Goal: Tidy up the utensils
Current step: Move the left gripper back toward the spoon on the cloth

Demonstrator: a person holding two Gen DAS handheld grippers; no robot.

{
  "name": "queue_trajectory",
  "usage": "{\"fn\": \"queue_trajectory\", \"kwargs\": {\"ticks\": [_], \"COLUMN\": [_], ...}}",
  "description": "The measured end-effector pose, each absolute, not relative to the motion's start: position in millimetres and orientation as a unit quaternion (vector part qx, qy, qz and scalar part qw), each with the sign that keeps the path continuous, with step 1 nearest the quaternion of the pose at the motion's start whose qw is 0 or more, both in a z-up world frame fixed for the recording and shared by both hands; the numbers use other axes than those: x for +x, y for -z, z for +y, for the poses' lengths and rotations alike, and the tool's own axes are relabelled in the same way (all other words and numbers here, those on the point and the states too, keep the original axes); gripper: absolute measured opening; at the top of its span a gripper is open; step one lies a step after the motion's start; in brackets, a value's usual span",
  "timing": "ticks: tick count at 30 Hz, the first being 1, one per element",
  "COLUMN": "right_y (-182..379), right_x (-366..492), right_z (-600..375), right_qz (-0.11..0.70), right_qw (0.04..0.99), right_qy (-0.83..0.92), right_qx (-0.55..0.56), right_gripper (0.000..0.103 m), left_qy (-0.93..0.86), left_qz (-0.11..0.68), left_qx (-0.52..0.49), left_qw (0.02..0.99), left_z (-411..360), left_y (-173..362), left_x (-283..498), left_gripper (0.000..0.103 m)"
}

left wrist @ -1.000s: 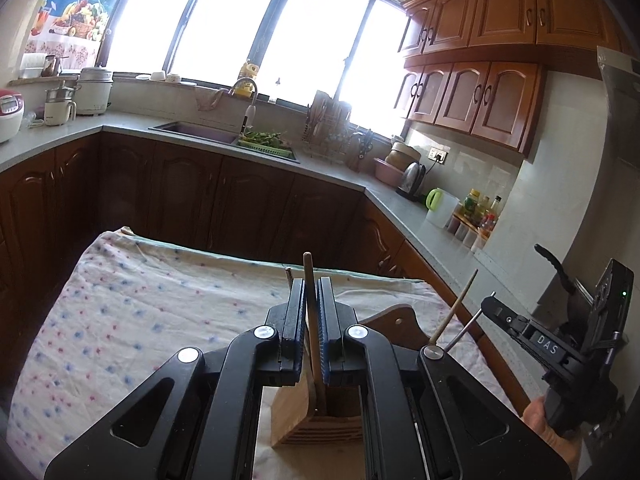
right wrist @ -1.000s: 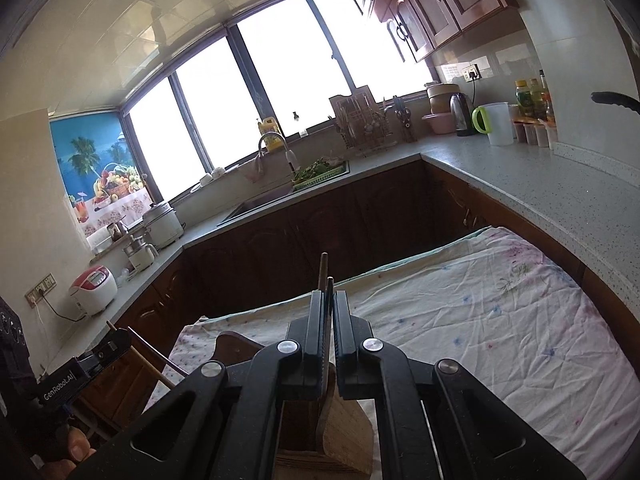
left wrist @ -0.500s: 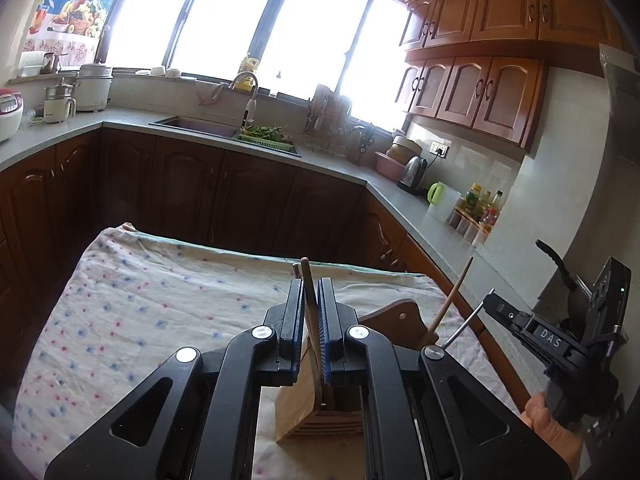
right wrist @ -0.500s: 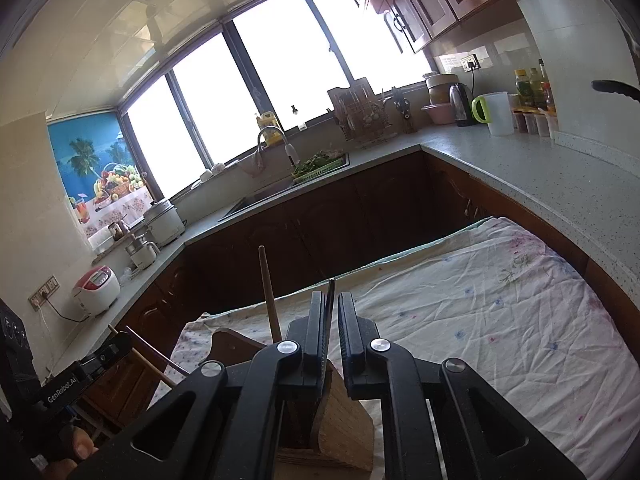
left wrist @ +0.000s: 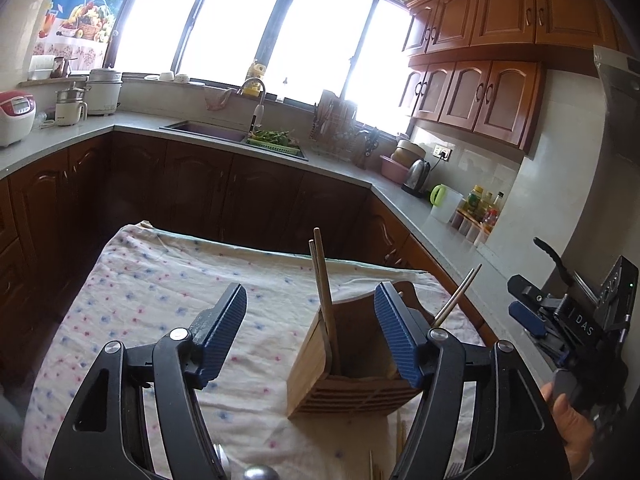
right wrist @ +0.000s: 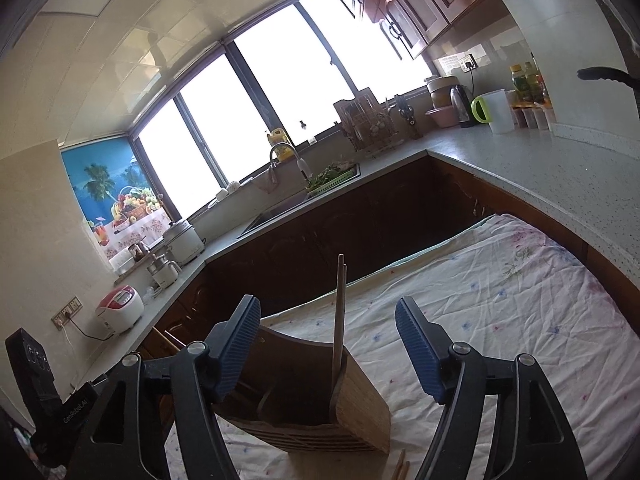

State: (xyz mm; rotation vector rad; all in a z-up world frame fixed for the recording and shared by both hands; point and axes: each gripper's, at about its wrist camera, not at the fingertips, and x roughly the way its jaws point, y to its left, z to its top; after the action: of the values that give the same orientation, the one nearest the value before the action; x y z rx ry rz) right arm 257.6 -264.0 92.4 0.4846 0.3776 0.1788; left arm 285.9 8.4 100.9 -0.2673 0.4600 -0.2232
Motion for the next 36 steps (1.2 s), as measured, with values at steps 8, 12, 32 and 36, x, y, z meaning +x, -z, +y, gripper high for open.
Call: {"fn": "queue_trajectory", "kwargs": {"ticks": [8,12,32,36], "right_y": [-81.8,-68.4,14.4,27.7], "right_x": [223.6,204.6,118.1,114.2], "right_z": [-269.1,-274.8,-282.6,-281.4], "right_qz": [0.193,0.210,0.302,0.314], "right_qw": [0.946,0.941,0.922,0.918], "right_qy": [-0.093,-0.090,-0.056,-0.059], "right_qx": [0.244,0.251,0.235,0.234], "right_gripper": [0.078,0.078,0.078,0.078], "left_qy": [0.102,0.098,0.097,0.098], "left_qz": [0.259,0.274,0.354,0.369], "left_qx": [-0.132,-0.132,-0.115,-0.108], "left_qw": [0.951,0.948,0.923,0.918], "left_z": [21.5,27.5,28.4,24.2], "left_y": [-79.9,-66.7,-3.1,7.7], "left_x": [261.2,241.7,170.7,169.0], "left_gripper": [0.071,0.071,0.071,0.071]}}
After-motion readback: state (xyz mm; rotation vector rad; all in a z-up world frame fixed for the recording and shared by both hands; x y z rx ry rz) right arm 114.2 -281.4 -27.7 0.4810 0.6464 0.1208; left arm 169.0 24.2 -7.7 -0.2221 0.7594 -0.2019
